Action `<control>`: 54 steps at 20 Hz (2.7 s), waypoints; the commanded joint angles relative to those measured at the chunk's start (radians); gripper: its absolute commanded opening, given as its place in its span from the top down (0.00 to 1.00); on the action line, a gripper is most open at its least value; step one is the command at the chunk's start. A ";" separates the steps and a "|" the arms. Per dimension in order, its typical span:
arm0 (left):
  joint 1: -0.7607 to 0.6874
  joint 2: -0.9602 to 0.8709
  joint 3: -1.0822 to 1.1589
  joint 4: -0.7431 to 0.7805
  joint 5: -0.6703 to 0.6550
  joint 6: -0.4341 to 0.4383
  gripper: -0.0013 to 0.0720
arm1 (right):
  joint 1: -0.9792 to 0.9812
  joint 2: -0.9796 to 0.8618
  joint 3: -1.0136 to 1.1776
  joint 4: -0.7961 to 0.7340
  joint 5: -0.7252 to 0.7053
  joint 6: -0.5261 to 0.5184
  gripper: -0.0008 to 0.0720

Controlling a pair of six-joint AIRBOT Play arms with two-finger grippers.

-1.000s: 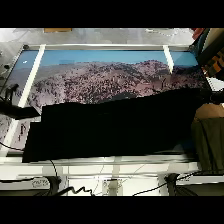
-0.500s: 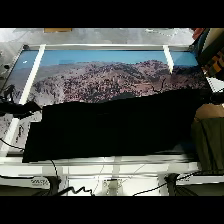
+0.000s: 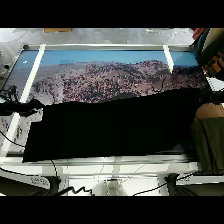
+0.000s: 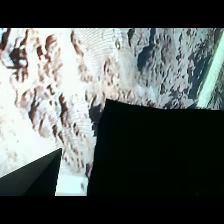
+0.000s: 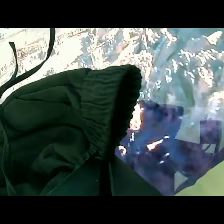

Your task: Fold the clothes and pants, and hang the long-sleeved shirts on hangers.

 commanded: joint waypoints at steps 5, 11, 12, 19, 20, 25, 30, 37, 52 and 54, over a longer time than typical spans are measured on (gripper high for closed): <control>-0.105 -0.054 0.002 -0.005 0.113 0.064 0.17 | 0.000 0.000 0.001 0.002 -0.004 0.000 0.96; -0.147 -0.055 0.003 -0.007 0.162 0.073 0.97 | 0.000 0.000 0.001 0.002 -0.004 0.000 0.96; -0.147 -0.045 0.008 -0.007 0.165 0.079 0.97 | 0.000 0.000 0.001 0.002 -0.004 0.000 0.96; -0.154 0.057 0.385 -0.007 0.201 0.166 0.97 | 0.000 0.000 0.001 0.002 -0.016 0.000 0.96; -0.156 0.071 0.455 -0.007 0.204 0.201 0.97 | 0.000 0.000 0.001 0.002 -0.014 0.000 0.96; -0.152 0.113 0.525 0.042 0.011 0.229 0.98 | 0.000 0.000 0.001 0.002 0.009 0.001 0.96; -0.151 0.113 0.240 0.235 -0.175 0.225 0.98 | 0.000 0.000 0.001 0.002 0.013 0.001 0.96; -0.151 0.113 -0.002 0.527 -0.068 0.154 0.97 | 0.000 0.000 0.001 -0.003 0.011 0.000 0.96; -0.006 0.113 0.000 0.347 -0.036 -0.143 0.08 | 0.000 0.000 0.001 -0.002 -0.006 0.000 0.96; 0.058 0.104 0.000 0.129 -0.035 -0.150 0.08 | 0.000 0.000 0.001 -0.002 -0.008 0.000 0.96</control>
